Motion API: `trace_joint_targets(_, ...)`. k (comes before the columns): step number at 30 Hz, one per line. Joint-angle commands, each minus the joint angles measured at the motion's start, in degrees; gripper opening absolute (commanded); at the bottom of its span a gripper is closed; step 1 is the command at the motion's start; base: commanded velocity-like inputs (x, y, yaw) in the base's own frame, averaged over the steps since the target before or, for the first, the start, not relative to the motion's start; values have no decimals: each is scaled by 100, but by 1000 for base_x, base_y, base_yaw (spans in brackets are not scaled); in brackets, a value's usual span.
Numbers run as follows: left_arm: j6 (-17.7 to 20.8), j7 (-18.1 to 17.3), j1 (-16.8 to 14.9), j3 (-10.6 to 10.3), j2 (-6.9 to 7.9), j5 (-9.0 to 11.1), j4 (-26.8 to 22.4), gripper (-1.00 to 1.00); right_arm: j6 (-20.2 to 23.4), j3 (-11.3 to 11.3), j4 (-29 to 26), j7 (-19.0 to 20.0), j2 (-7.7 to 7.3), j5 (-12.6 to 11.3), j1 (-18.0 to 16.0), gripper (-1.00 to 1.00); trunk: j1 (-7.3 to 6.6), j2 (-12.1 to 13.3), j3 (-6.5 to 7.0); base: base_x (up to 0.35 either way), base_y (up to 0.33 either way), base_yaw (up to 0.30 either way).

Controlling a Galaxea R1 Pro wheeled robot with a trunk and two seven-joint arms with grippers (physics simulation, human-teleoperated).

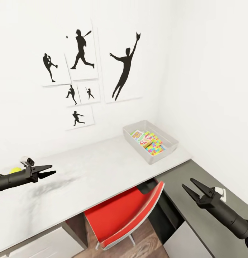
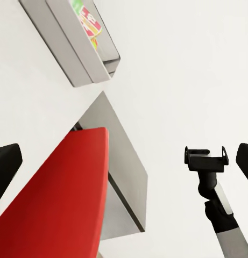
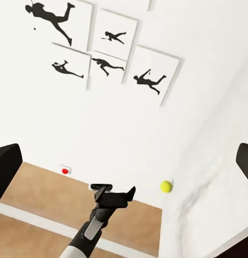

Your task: Put all the toys in the child's room - the three board games (two on the bed and one on the table), the two jigsaw puzzles on the table, and the tennis ball on the table - inside the toy box on the table in the child's room.

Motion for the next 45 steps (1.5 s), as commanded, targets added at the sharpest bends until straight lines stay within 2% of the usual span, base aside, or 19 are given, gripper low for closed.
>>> trace_joint_targets(1, 61, -21, -5, -4, 3, 0, 0, 100, 24, -6, 0, 21, 0, 13, -5, 100, 4, -11, -2, 53, 0, 68)
trace_joint_targets(13, 61, -21, -5, -6, 1, 0, 0, 100, 24, -6, 0, 21, 0, 13, -5, 100, 4, -11, 111, 10, 8, 68)
trace_joint_targets(23, 61, -21, -5, -6, 1, 0, 1, 100, 24, -6, 0, 21, 0, 13, -5, 100, 4, -11, 205, 0, 140, 68)
trace_joint_targets(45, 61, -21, -5, -6, 1, 0, 3, 100, 16, 34, 4, 12, 0, 53, -5, 100, 4, -11, 412, 0, 6, 68)
